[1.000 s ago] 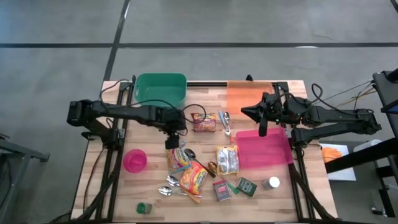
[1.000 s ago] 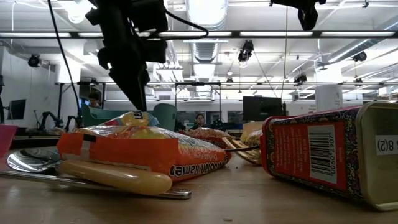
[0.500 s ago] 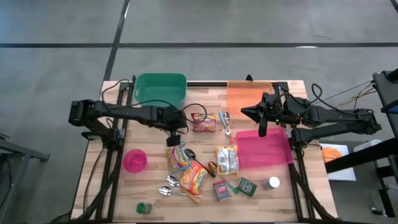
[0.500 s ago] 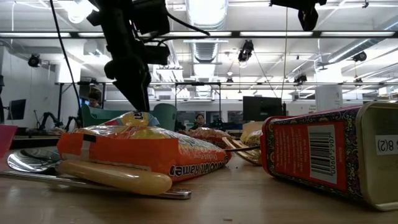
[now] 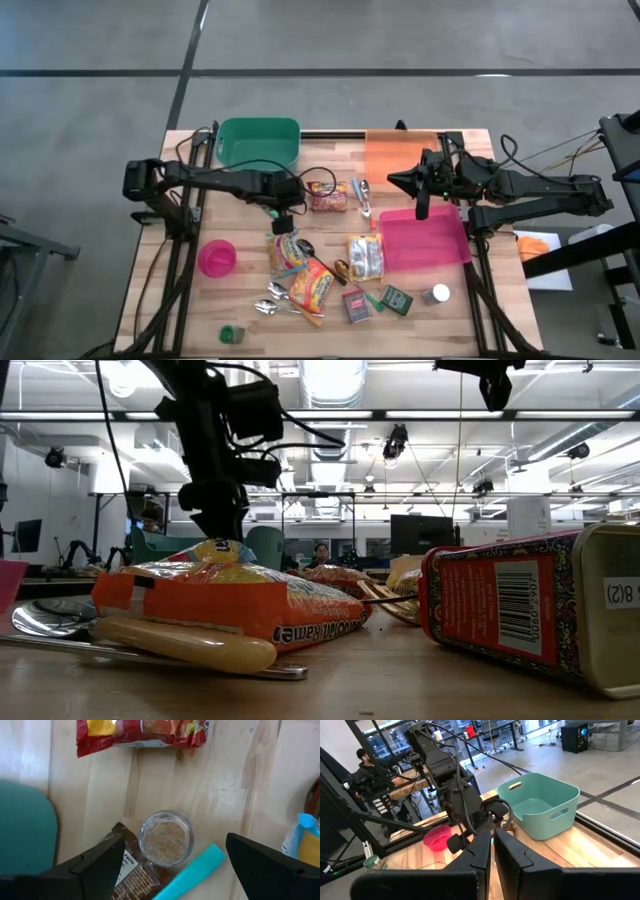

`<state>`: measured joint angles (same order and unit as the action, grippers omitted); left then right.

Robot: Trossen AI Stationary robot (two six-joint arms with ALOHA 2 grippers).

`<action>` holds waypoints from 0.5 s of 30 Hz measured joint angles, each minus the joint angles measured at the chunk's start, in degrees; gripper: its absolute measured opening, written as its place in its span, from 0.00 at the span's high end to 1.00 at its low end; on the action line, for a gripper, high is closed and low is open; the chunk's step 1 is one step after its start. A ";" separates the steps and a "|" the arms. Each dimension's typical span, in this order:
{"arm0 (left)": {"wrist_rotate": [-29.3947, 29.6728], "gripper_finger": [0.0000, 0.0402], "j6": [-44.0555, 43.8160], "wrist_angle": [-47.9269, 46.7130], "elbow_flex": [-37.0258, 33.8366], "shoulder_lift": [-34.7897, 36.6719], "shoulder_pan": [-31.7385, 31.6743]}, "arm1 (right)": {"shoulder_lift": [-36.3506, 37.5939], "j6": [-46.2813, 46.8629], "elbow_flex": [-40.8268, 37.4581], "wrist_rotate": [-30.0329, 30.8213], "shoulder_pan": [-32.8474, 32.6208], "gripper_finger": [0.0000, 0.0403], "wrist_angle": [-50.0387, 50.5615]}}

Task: Pick & Place Food Item
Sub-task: Put the brown seasoning bottle into the green bin

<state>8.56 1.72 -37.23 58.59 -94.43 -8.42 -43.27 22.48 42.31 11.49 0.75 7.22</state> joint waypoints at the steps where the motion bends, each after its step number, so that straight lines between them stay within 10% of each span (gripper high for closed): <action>1: -0.03 0.14 0.00 0.00 0.00 -0.27 -0.12 | 0.00 0.00 -0.03 -0.01 0.00 0.95 0.02; 15: -3.85 0.14 1.41 2.47 -0.05 -1.04 -1.17 | 0.00 0.00 -0.27 0.01 0.00 0.95 0.00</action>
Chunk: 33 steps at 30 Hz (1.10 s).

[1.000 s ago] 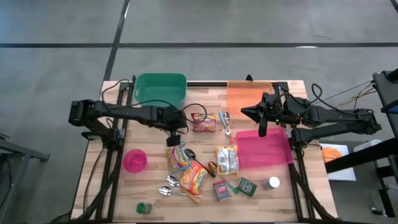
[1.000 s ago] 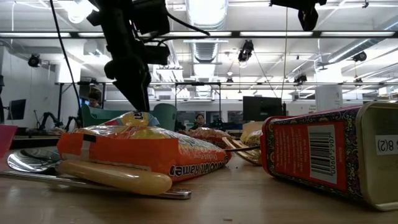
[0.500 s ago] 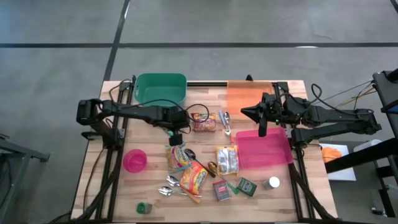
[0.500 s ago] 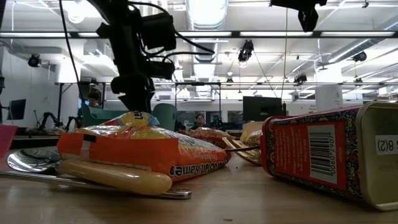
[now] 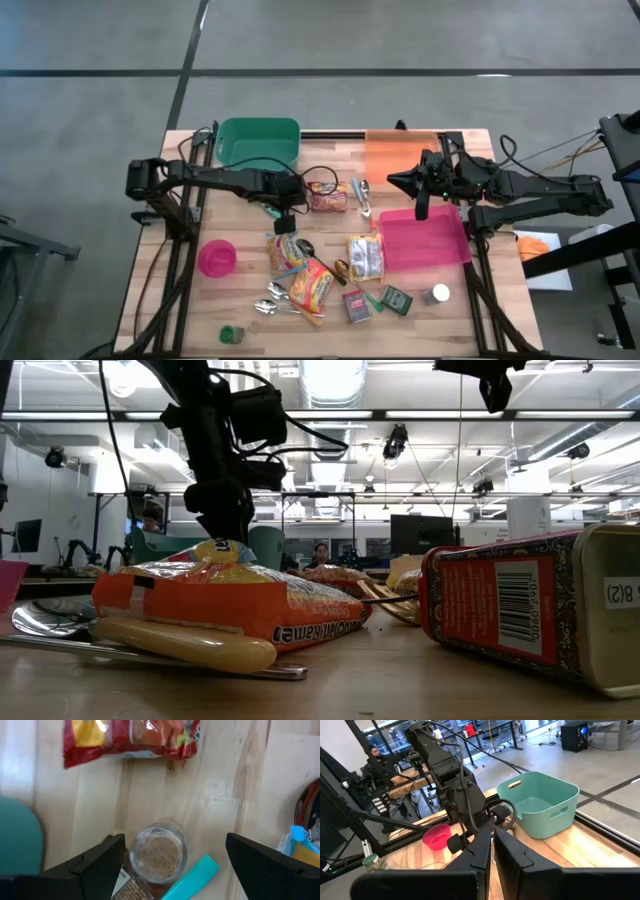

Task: Pick & Place Food Item
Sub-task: Put the brown seasoning bottle into the green bin

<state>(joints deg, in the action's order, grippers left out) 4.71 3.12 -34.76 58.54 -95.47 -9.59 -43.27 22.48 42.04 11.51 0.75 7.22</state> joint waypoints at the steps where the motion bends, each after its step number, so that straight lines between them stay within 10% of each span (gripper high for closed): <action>1: -0.26 0.14 0.03 -0.08 -0.19 -0.05 -0.19 | 0.00 0.00 0.00 -0.02 0.00 0.95 0.00; 19: -1.77 0.16 -0.11 1.53 -1.98 -0.04 -1.88 | -0.01 0.26 -0.07 0.00 0.00 0.95 -0.02; 33: -1.29 0.60 -0.11 2.18 -1.98 0.05 -1.94 | -0.02 0.48 -0.07 0.00 0.00 0.95 -0.02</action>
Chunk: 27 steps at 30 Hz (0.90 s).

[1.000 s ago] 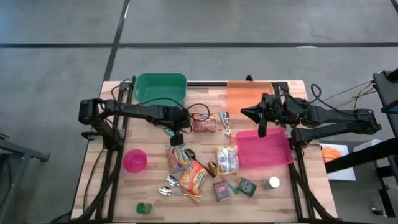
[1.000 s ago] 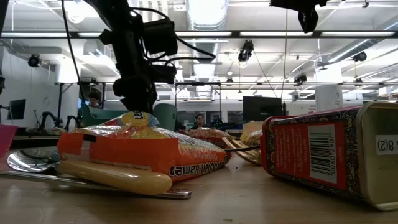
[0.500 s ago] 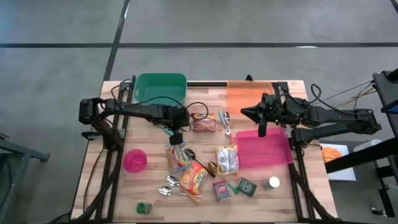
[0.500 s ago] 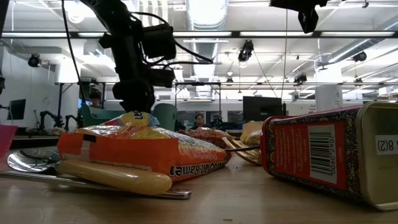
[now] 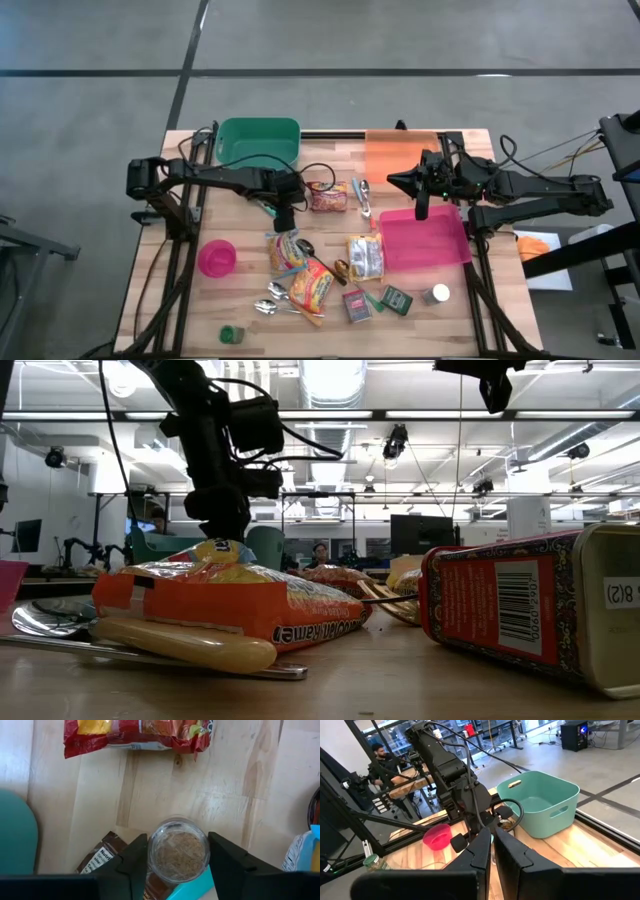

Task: Pick & Place Food Item
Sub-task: Put the brown seasoning bottle into the green bin

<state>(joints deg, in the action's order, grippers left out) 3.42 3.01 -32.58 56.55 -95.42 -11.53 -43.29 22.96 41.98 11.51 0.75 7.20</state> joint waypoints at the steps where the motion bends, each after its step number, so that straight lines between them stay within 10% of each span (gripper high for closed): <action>1: 0.21 0.60 0.03 0.00 0.00 0.00 0.00 | 0.00 0.00 0.00 0.00 0.00 0.95 0.00; 27: -2.75 0.60 -13.13 -14.80 10.02 1.95 -0.09 | 0.00 0.61 0.00 -0.07 0.00 0.95 -0.02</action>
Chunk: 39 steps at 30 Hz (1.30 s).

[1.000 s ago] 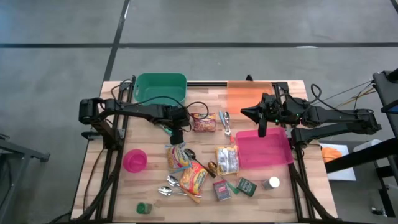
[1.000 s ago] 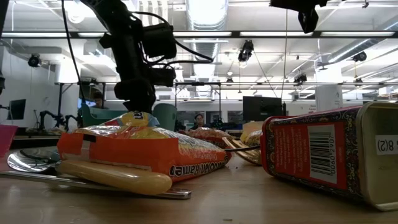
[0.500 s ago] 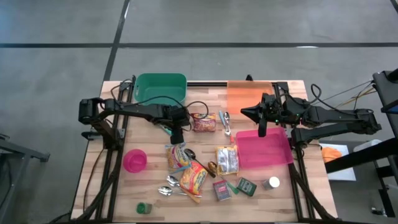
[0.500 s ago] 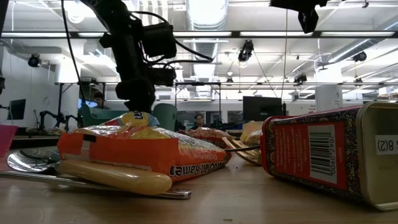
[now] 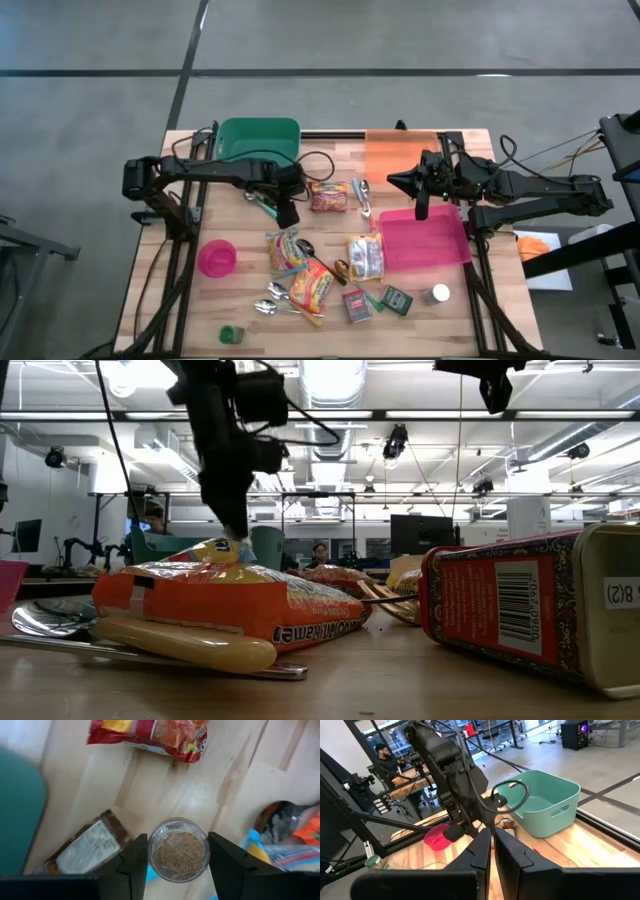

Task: Pick & Place Food Item
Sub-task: Put the brown seasoning bottle into the green bin

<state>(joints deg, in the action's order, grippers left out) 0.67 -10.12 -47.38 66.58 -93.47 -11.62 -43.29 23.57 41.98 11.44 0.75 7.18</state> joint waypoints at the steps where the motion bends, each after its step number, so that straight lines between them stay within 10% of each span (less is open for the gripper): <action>1: 0.56 0.60 -0.54 -2.07 1.52 0.00 -0.05 | 0.00 0.00 0.00 0.00 0.00 0.95 -0.02; 16: 8.80 0.60 -2.60 -16.45 17.42 0.88 -5.13 | 0.00 1.70 0.00 0.00 0.00 0.95 -0.13; 39: 8.51 0.60 -3.62 -21.63 17.52 2.34 -26.26 | 0.00 3.68 0.00 -0.12 0.00 0.95 -0.09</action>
<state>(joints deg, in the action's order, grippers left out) 9.18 -13.74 -69.02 84.09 -91.13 -37.88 -43.29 27.26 41.98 11.33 0.75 7.09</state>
